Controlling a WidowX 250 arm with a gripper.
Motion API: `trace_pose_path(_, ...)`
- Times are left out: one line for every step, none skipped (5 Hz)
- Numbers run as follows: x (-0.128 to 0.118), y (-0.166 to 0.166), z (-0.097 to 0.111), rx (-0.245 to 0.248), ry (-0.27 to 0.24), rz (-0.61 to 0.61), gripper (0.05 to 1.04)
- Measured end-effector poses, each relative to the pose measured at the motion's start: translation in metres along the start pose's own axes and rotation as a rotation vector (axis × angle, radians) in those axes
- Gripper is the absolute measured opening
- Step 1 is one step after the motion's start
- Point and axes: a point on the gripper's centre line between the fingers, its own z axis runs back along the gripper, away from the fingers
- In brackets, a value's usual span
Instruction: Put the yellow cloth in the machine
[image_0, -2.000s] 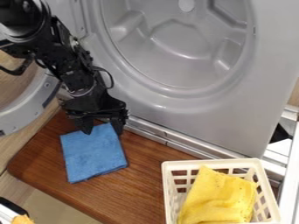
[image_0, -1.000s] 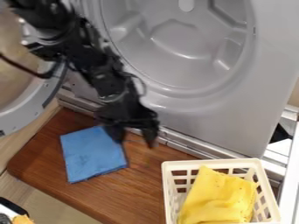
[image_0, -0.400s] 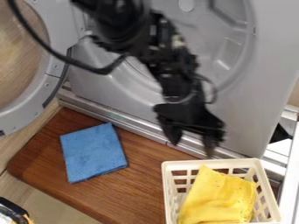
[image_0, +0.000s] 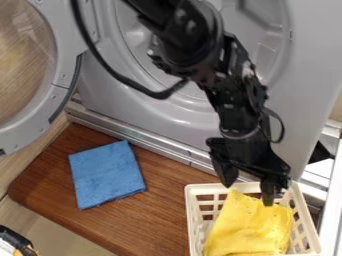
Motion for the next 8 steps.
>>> trace_pose_path(-0.005, -0.007, -0.017, -0.002, 0.049, -0.025, 0.999)
trace_pose_path(-0.006, -0.013, -0.034, 0.003, 0.083, -0.053, 0.999)
trace_pose_path(-0.013, -0.017, -0.051, 0.04, 0.129, -0.075, 0.999)
trace_pose_path(-0.02, -0.02, -0.069, 0.071, 0.18, -0.081, 0.999)
trace_pose_path(-0.02, -0.02, -0.083, 0.108, 0.206, -0.098, 0.95)
trace_pose_path(-0.022, -0.02, -0.088, 0.122, 0.209, -0.11, 0.66)
trace_pose_path(-0.021, -0.02, -0.088, 0.123, 0.202, -0.11, 0.368)
trace_pose_path(-0.022, -0.021, -0.089, 0.118, 0.202, -0.103, 0.17)
